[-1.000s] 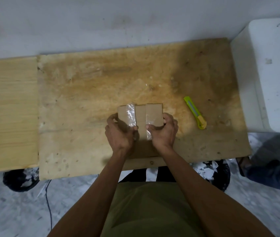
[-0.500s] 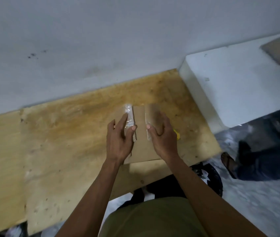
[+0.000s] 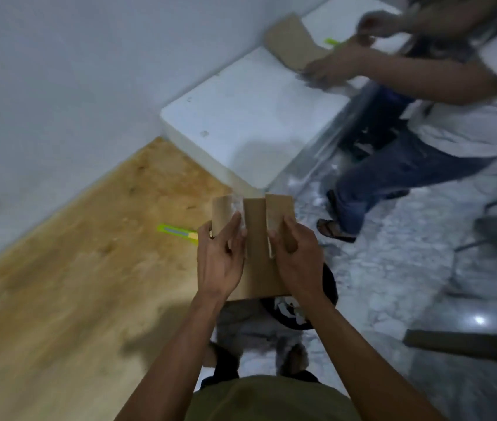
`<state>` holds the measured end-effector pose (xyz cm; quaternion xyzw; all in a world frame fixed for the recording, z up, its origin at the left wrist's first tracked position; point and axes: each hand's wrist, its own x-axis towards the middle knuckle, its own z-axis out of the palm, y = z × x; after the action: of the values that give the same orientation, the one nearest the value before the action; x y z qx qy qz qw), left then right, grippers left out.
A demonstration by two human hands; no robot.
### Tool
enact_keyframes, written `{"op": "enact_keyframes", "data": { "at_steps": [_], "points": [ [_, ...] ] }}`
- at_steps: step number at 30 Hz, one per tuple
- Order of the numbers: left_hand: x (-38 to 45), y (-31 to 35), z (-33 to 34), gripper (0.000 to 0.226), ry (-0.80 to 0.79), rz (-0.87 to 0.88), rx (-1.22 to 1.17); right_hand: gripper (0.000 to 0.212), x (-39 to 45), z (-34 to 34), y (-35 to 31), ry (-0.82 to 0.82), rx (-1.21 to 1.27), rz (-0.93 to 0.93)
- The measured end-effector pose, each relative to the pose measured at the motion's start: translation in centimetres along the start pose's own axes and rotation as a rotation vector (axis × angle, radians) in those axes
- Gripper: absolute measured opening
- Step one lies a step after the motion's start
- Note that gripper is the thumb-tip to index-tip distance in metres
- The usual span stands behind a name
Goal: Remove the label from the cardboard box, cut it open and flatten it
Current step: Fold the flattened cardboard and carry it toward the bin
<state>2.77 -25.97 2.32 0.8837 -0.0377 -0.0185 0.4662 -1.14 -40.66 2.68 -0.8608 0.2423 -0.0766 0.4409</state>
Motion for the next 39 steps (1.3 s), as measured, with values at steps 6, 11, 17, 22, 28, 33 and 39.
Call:
{"op": "enact_keyframes", "data": {
  "at_steps": [6, 11, 17, 22, 28, 33, 39],
  "points": [
    [-5.7, 4.8, 9.4, 0.03, -0.138, -0.015, 0.006, 0.051, -2.1, -8.6, 9.8, -0.065, -0.109, 0.092],
    [-9.6, 6.5, 14.2, 0.036, -0.315, -0.047, 0.069, 0.053, -4.3, -12.5, 16.0, -0.141, -0.088, 0.194],
    [-11.3, 4.8, 18.1, 0.04, -0.372, -0.163, 0.211, 0.044, -5.4, -12.5, 19.6, -0.049, -0.1, 0.28],
    [-9.7, 2.9, 22.0, 0.039, -0.508, -0.23, 0.295, 0.043, -4.0, -10.3, 23.5, -0.082, -0.067, 0.41],
    [-6.4, -3.1, 27.8, 0.039, -0.576, -0.24, 0.323, 0.068, -0.2, -5.4, 29.2, -0.166, -0.073, 0.571],
    [-3.5, -9.5, 31.9, 0.045, -0.584, -0.33, 0.377, 0.045, 3.8, -1.4, 32.9, -0.183, -0.01, 0.631],
    [-1.2, -14.4, 35.3, 0.036, -0.568, -0.335, 0.381, 0.045, 6.5, 3.1, 37.1, -0.216, 0.048, 0.705]
  ]
}}
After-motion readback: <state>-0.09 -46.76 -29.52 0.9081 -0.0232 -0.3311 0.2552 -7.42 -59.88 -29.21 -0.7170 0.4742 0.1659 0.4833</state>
